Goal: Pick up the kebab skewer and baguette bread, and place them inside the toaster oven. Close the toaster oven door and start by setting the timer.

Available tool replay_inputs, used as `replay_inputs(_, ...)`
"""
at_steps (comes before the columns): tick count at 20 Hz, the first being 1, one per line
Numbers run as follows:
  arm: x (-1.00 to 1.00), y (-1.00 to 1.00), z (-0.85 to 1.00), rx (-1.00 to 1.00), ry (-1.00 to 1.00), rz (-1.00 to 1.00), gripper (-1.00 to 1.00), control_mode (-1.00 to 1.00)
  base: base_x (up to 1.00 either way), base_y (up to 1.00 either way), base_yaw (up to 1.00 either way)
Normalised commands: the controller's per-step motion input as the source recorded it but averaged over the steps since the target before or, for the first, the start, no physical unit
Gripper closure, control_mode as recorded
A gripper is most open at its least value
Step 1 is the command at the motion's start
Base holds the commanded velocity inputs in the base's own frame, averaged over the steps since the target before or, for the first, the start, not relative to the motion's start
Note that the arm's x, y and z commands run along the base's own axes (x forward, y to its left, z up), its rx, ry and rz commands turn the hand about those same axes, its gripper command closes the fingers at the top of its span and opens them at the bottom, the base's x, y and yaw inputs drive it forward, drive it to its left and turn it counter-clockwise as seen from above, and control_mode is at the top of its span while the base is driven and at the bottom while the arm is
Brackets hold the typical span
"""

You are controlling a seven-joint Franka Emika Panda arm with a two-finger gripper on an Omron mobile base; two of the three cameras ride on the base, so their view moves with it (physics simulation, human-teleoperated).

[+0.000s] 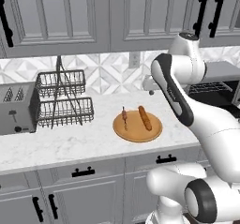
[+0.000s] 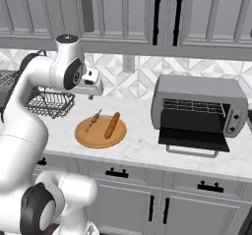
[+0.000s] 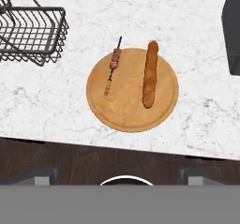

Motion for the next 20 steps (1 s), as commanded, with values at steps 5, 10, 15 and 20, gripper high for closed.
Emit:
replay_inputs(5,0.0,0.0,0.0,0.0,0.0,0.0,-1.0,1.0,0.28,-0.64,0.0)
replay_inputs(10,0.0,0.0,0.0,0.0,0.0,0.0,-1.0,1.0,0.37,-0.56,0.0)
replay_inputs(15,0.0,0.0,0.0,0.0,0.0,0.0,-1.0,1.0,0.4,-0.42,0.0)
replay_inputs(20,0.0,0.0,0.0,0.0,0.0,0.0,-1.0,1.0,0.4,-0.17,0.0)
